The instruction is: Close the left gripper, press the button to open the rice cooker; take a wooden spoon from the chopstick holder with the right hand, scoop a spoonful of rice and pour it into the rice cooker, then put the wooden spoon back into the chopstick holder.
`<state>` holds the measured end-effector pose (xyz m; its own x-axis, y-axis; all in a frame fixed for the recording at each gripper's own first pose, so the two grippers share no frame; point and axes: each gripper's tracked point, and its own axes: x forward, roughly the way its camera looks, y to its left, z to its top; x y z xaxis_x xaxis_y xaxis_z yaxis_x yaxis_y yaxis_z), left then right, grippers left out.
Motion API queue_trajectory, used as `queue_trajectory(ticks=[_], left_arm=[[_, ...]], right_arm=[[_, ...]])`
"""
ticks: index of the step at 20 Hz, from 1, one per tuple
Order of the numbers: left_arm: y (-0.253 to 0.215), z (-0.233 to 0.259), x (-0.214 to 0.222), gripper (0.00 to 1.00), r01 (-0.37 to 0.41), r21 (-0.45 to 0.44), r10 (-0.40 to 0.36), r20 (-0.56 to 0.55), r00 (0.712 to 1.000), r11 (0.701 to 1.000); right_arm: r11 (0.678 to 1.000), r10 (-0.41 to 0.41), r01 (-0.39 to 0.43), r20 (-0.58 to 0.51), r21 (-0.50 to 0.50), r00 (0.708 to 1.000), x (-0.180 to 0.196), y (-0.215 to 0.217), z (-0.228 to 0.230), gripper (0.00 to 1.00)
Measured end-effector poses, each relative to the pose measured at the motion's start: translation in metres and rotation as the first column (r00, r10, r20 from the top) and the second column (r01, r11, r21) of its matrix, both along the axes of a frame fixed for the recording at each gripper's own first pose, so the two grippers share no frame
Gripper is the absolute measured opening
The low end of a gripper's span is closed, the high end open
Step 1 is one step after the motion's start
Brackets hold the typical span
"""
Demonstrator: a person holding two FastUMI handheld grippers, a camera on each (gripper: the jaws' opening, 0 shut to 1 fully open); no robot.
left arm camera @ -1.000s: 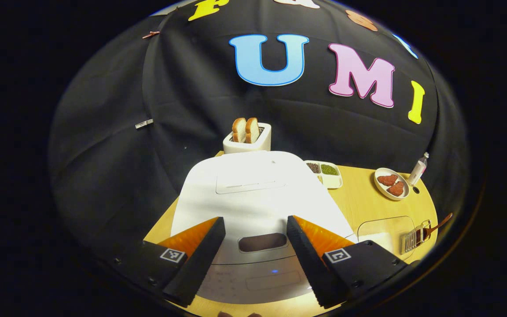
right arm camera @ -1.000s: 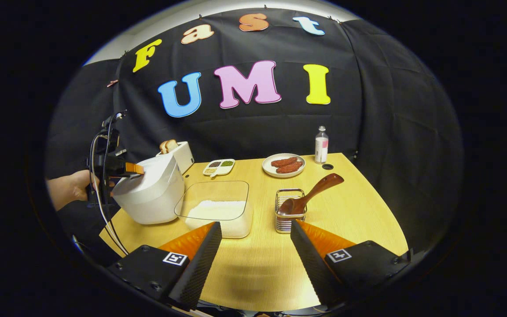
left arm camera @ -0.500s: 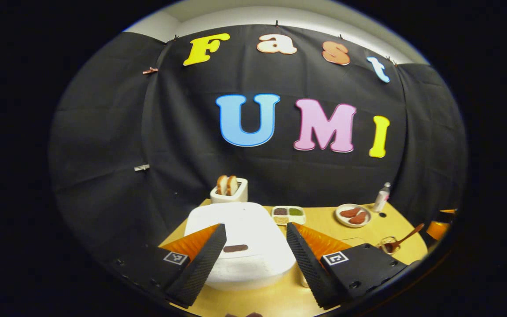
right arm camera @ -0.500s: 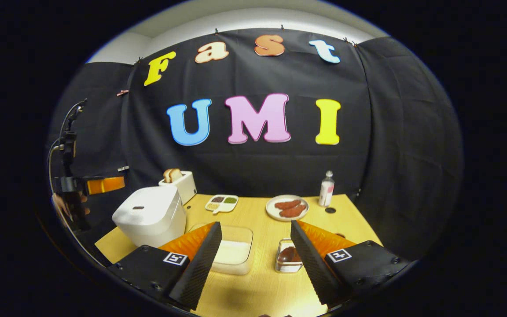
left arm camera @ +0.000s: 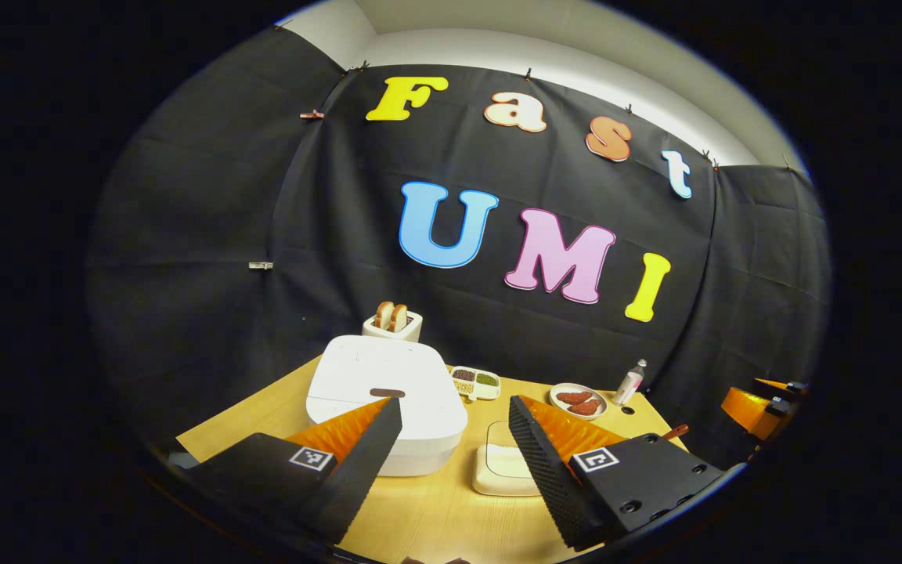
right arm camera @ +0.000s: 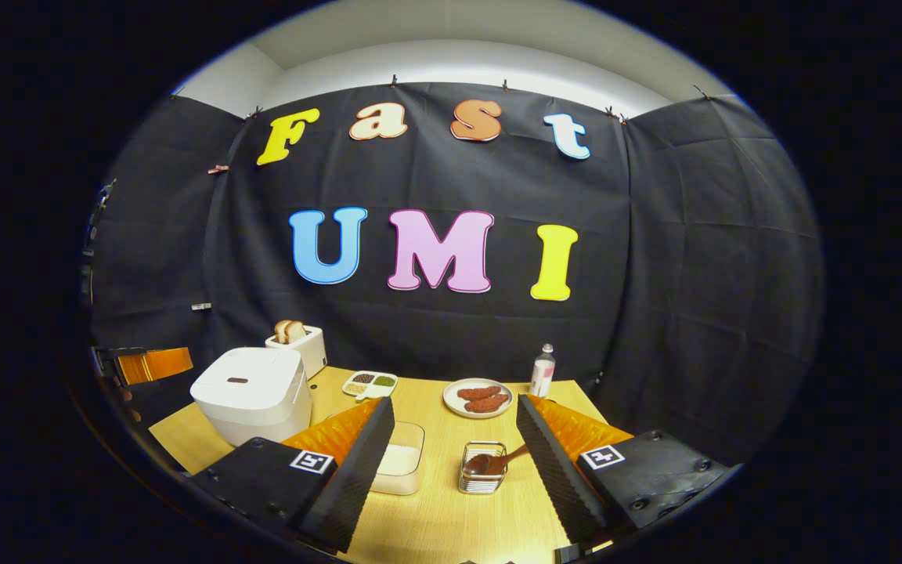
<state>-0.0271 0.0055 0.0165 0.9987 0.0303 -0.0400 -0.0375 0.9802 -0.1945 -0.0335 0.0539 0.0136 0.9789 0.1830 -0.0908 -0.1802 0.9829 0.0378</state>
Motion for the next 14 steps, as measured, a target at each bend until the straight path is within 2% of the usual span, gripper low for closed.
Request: queue_trajectory(ticks=[2, 6, 10, 14], left_arm=[[-0.007, 0.005, -0.001, 0.95, 0.016, 0.051, -0.017, 0.022, 1.0, 0.999], [-0.023, 0.008, 0.002, 0.95, 0.052, 0.088, -0.056, 0.046, 0.997, 0.995], [-0.03, 0.005, 0.003, 0.95, 0.079, 0.094, -0.084, 0.041, 0.996, 0.992], [-0.03, 0.005, 0.003, 0.95, 0.104, 0.144, -0.11, 0.035, 0.993, 0.984]], right_arm=[[1.0, -0.003, 0.004, -0.042, 0.028, 0.999, -0.003, 0.0, -0.011, 0.99], [0.998, 0.002, 0.003, -0.087, 0.057, 0.996, -0.007, 0.006, -0.024, 0.99], [0.998, 0.021, -0.017, -0.078, 0.054, 0.997, -0.006, 0.01, -0.02, 0.99], [0.998, 0.018, -0.015, -0.062, 0.055, 0.998, 0.001, 0.011, -0.013, 0.99]])
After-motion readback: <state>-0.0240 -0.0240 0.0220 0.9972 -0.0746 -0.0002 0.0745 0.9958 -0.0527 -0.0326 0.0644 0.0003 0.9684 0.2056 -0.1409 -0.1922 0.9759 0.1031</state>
